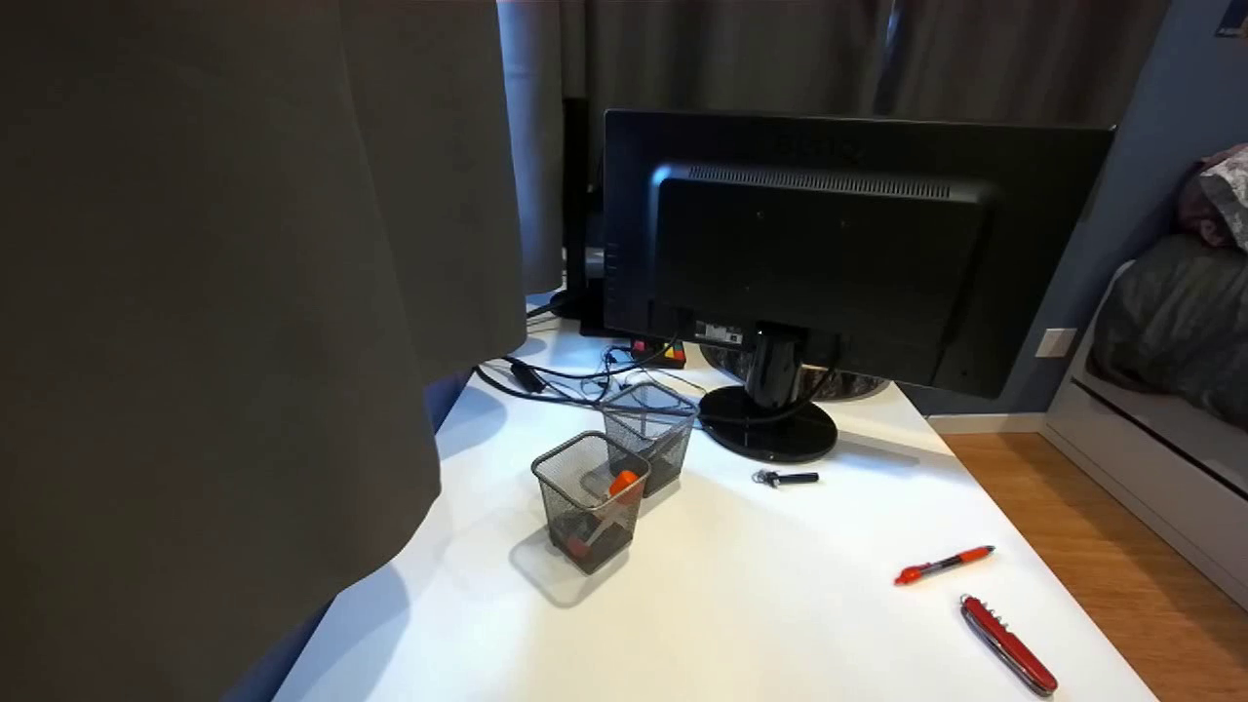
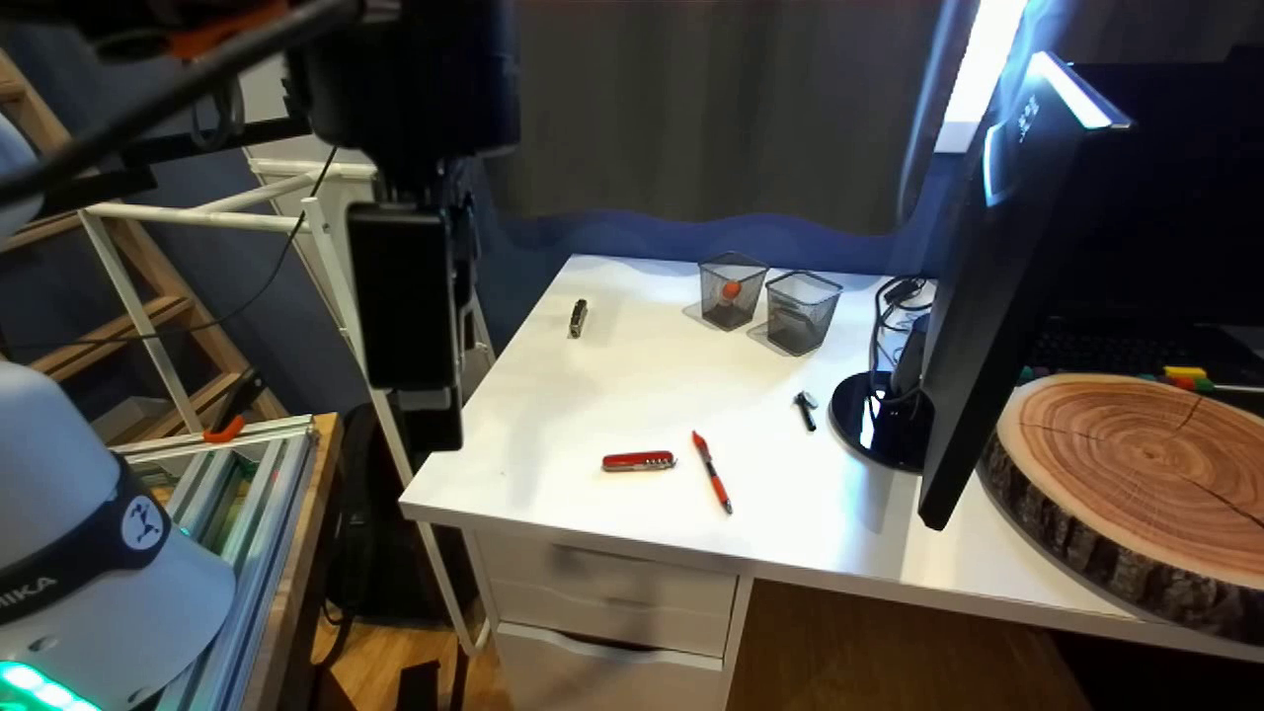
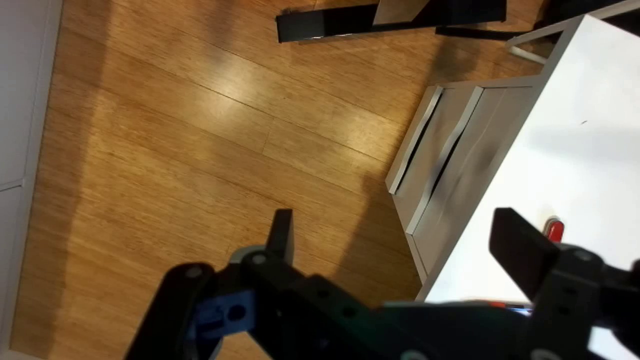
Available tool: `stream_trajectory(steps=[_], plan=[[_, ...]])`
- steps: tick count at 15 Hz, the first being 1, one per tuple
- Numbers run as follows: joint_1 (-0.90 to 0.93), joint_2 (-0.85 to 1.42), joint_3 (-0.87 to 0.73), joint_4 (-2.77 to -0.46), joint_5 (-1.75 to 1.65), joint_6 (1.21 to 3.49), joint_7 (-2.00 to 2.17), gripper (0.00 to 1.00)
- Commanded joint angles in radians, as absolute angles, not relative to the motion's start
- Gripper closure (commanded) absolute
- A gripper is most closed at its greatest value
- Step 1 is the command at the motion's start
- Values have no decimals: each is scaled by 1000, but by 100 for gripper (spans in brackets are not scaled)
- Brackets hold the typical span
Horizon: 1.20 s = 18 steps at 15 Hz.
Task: Put the red pen in the grey basket on the right
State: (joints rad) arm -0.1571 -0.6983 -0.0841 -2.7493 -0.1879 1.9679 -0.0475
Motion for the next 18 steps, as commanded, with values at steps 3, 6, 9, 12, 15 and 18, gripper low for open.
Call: stream_trajectory(steps=[3,6,9,12,15,18], plan=[[-151,-699,-89,-2748,-191,1965,-44,0],[-123,-619,-82,-2724,-230,2084,-96,0],[-71,-438,-55,-2650,-255,2298,-136,0],[7,-284,-47,-2590,-209,2520,-200,0],[100,-102,-89,-2533,-78,2683,-379,0],[250,66,-166,-2509,130,2802,-607,0]])
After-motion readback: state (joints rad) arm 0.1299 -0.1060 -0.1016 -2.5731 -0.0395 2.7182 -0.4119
